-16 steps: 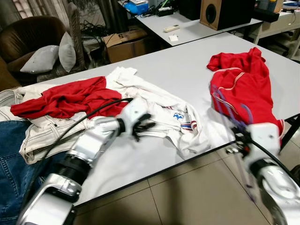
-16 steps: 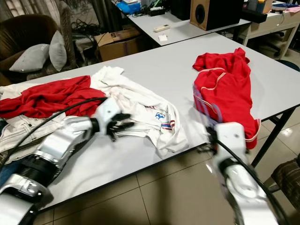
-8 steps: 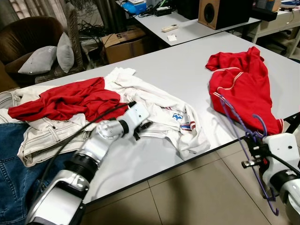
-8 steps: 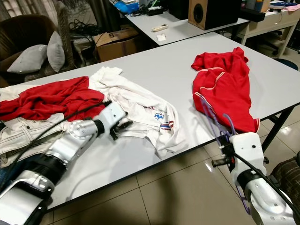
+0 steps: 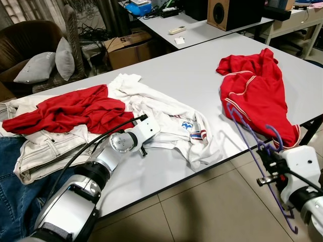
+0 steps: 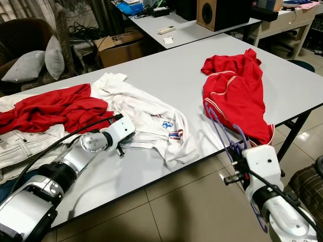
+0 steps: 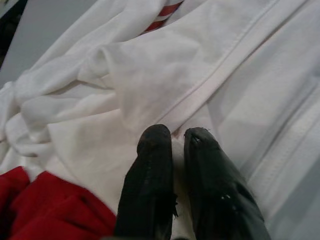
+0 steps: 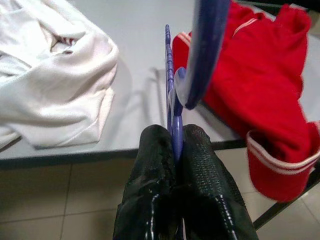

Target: Hang hanger

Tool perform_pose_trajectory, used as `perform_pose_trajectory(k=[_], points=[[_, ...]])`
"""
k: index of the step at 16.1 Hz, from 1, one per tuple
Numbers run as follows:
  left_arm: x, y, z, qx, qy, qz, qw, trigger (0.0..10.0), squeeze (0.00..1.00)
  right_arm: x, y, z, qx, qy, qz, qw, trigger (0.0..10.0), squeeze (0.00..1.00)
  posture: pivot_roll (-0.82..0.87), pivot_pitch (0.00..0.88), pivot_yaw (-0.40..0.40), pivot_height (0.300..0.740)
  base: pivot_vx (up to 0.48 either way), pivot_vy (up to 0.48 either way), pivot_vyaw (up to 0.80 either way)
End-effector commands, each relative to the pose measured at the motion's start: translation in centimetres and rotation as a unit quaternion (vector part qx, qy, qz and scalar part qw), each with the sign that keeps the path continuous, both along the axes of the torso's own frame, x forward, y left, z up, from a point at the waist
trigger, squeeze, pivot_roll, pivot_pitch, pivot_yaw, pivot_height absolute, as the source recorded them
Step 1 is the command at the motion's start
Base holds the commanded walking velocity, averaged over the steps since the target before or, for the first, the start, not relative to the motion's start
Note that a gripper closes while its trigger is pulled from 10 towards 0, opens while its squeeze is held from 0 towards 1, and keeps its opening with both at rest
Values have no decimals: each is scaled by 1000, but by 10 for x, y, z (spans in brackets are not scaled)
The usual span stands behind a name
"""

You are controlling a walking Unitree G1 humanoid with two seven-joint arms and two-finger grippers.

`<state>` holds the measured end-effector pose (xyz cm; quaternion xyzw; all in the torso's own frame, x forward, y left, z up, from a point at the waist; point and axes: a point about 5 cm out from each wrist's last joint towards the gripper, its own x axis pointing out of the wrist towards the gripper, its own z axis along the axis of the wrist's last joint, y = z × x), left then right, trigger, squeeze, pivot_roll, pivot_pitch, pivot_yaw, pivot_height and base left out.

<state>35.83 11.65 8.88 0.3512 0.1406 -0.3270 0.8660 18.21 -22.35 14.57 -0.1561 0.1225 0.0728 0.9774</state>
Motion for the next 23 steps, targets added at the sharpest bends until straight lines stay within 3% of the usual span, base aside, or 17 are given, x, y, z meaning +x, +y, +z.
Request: perform_pose_trajectory(k=[1,8,10,11,12,13,14,15,16,19,23], points=[[2,3,2,11,-7,2,1000,0,0,0,6,5,2,-11,13,1000,10000,0,-243,0,175,740,0,0,0],[16,-5,27,-64,-57,28,996,0,0,2,10,9,-2,-15,33,999,10000,0,-258,0,162,740,0,0,0],[28,-13,74,-158,-121,3,980,0,0,1,5,13,-7,-18,35,999,10000,0,-259,0,159,740,0,0,0],[30,-13,87,-183,-137,-2,974,0,0,2,5,13,-7,-19,35,999,10000,0,-259,0,159,740,0,0,0],[30,-7,83,-164,-115,0,980,0,0,2,5,13,-8,-18,39,999,10000,0,-260,0,163,740,0,0,0],[24,8,56,-102,-46,2,994,10000,0,1,8,13,-5,-15,47,999,10000,0,-259,0,165,740,0,0,0],[18,19,39,-78,-5,3,997,10000,0,1,10,12,-2,-13,53,999,10000,0,-259,0,165,740,0,0,0],[13,27,31,-91,22,17,995,10000,757,-1,13,10,0,-6,62,998,10000,0,-259,0,165,740,0,0,0],[9,32,26,-118,46,27,992,10000,1000,-2,16,9,6,-2,71,997,10000,0,-259,0,165,740,0,0,0],[-5,43,14,-168,105,49,979,10000,1000,-5,21,7,20,12,99,995,10000,0,-252,0,169,740,0,0,0],[-9,48,7,-182,103,85,974,10000,1000,-5,24,6,23,24,118,992,10000,0,-238,0,144,740,0,0,0]])
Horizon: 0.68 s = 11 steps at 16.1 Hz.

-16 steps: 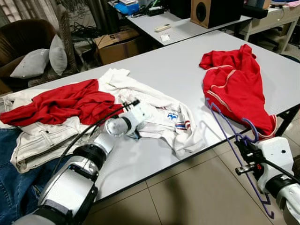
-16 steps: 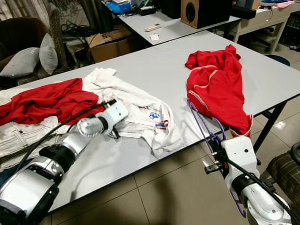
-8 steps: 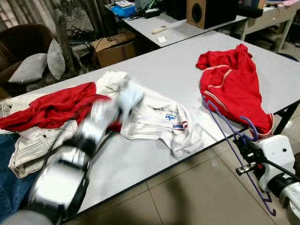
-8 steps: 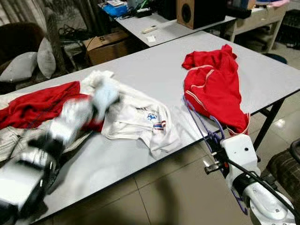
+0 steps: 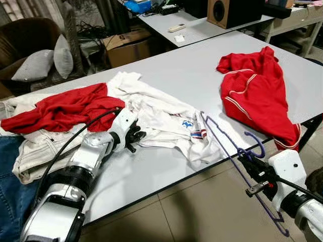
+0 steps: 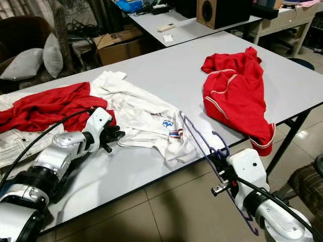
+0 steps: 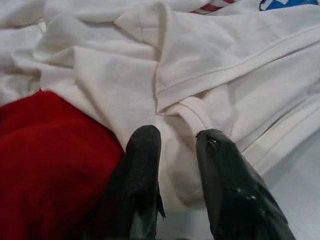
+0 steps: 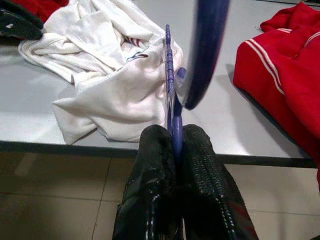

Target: Hang hanger

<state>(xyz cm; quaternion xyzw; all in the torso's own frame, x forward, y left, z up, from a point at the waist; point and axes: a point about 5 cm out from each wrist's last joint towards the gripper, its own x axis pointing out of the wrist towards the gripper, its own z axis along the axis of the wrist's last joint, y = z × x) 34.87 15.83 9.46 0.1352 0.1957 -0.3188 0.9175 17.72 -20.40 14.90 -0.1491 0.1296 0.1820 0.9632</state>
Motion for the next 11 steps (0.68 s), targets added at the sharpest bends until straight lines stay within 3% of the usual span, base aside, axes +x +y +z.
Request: perform_pose_trajectory(k=[1,4,5,6,7,8,9,10,11], points=[[0,3,-1,3,-1,11,1000,10000,1000,0,5,3,6,-1,16,1000,10000,0,-237,0,141,740,0,0,0],[-4,-6,-6,-32,24,27,999,10000,1000,2,7,3,5,4,28,1000,10000,0,-241,0,130,740,0,0,0],[-5,-6,-8,-26,24,25,999,10000,910,2,6,3,5,5,29,1000,10000,0,-241,0,129,740,0,0,0],[-6,-6,-9,-26,28,23,999,10000,0,2,6,3,4,6,30,1000,10000,0,-240,0,128,740,0,0,0],[-8,-7,-10,-34,38,17,999,10000,0,3,6,3,4,7,30,1000,10000,0,-240,0,128,740,0,0,0],[-9,-7,-12,-32,40,16,999,6196,0,3,6,3,3,8,31,999,10000,0,-239,0,127,740,0,0,0],[-9,-6,-14,-16,37,18,999,627,0,4,6,2,2,8,32,999,10000,0,-239,0,127,740,0,0,0],[-9,-5,-14,-9,34,20,999,0,0,5,6,2,1,8,33,999,10000,0,-239,0,128,740,0,0,0],[-7,-5,-12,-13,29,28,999,0,0,5,7,2,1,7,34,999,10000,0,-238,0,128,740,0,0,0]])
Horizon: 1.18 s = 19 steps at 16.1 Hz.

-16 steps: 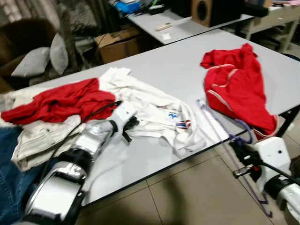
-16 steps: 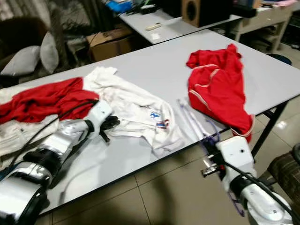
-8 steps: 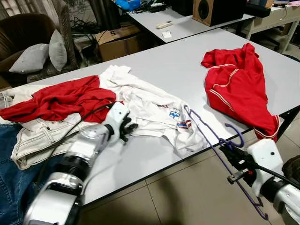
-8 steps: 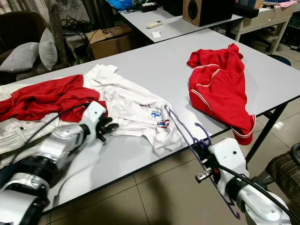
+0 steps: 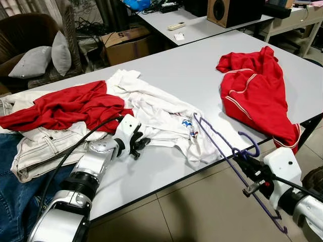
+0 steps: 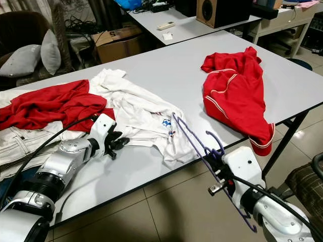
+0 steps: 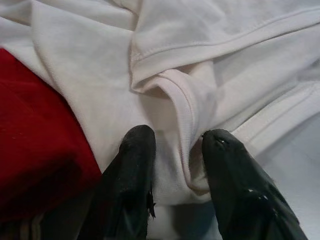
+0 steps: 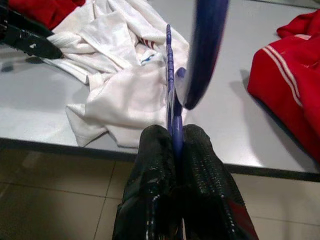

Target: Hang hanger

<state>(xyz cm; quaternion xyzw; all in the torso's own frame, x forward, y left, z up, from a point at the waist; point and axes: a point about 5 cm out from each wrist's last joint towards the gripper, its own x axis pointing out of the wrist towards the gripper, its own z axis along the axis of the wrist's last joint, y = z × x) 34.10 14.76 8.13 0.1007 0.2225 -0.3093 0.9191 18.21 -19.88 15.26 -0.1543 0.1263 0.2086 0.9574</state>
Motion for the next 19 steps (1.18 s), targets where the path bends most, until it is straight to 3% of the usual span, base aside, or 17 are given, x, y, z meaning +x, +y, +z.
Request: perform_pose_trajectory(k=[1,8,9,11,12,13,14,16,19], points=[[2,6,5,-1,-14,18,1000,0,0,0,1,-2,2,7,7,1000,10000,0,-237,0,130,740,0,0,0],[8,5,17,-72,-50,67,994,0,0,1,1,4,4,-13,26,1000,10000,0,-238,0,131,740,0,0,0],[11,4,26,-98,-65,71,991,0,0,0,5,9,24,-23,47,998,10000,0,-238,0,129,740,0,0,0],[19,-5,73,-173,-159,48,971,0,0,-6,20,23,70,-23,130,989,10000,0,-238,0,126,740,0,0,0],[19,-7,90,-172,-185,30,967,0,0,-5,22,20,54,-7,146,988,10000,0,-232,0,122,740,0,0,0],[19,-7,93,-159,-193,23,968,0,0,-4,22,18,46,-2,146,988,10000,0,-232,0,122,740,0,0,0],[18,-4,93,-118,-198,23,973,0,0,4,20,12,40,8,124,991,10000,0,-219,0,114,740,0,0,0],[11,2,89,-80,-202,26,976,0,0,14,21,2,30,33,99,994,10000,0,-208,0,106,740,0,0,0],[-1,4,89,-79,-201,39,976,0,0,13,25,-18,57,114,92,988,10000,0,-188,0,96,740,0,0,0]])
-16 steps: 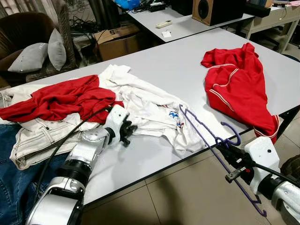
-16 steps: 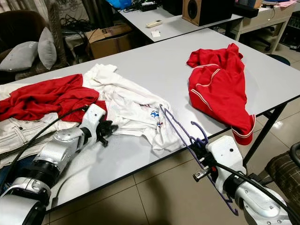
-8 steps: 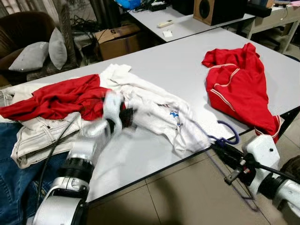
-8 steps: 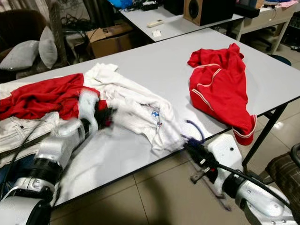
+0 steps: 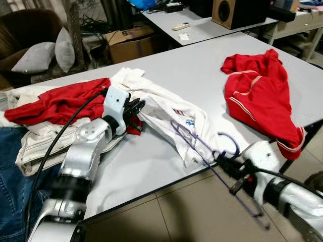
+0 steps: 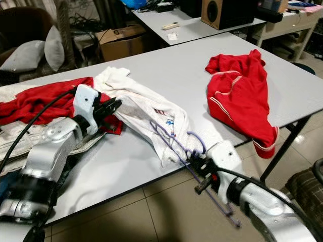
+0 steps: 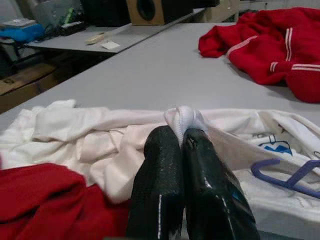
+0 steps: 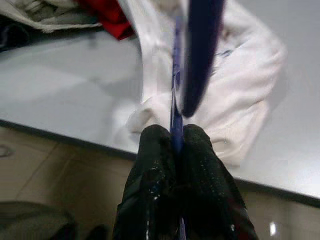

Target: Hang hanger

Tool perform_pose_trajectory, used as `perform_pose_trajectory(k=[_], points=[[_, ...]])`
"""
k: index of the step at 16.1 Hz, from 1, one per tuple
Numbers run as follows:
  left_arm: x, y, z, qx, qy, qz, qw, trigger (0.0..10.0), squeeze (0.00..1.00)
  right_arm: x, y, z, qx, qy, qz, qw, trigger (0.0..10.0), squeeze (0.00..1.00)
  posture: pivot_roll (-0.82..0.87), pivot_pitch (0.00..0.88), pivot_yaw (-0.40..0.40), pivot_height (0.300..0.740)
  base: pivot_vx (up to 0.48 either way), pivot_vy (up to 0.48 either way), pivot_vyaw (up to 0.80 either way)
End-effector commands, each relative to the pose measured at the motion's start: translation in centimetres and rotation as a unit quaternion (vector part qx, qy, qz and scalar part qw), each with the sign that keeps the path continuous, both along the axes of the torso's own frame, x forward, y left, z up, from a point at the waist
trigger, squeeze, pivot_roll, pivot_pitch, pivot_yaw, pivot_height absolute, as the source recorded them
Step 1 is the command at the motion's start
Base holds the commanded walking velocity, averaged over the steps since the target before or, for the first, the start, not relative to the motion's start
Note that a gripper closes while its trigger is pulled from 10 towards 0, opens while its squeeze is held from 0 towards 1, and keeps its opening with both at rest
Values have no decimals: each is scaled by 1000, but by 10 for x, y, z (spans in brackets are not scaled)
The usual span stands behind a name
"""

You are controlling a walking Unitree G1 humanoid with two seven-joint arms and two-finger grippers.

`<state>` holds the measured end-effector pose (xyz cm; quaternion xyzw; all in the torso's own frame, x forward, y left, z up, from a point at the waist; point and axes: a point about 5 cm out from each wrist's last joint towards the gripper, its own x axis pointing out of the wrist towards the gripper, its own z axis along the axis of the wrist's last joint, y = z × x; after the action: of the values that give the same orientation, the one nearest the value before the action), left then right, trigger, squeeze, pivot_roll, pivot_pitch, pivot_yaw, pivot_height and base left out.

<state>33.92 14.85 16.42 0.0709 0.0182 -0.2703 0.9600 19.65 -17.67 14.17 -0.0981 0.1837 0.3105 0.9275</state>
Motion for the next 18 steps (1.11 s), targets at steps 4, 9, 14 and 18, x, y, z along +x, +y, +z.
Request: perform_pose_trajectory(k=[4,9,14,18], points=[[-6,-4,17,-3,-31,-2,1000,0,0,4,-4,-33,47,109,-62,991,10000,0,-176,0,101,740,0,0,0],[-15,11,5,47,-17,25,998,0,0,31,-28,-9,105,30,-192,975,10000,0,-177,0,106,740,0,0,0],[-20,10,4,58,-35,39,997,0,0,55,-35,49,230,-108,-205,945,10000,0,-183,0,107,740,0,0,0],[-54,-2,-37,94,52,-25,994,0,0,34,-20,21,204,-30,-171,963,10000,0,-175,0,102,740,0,0,0]])
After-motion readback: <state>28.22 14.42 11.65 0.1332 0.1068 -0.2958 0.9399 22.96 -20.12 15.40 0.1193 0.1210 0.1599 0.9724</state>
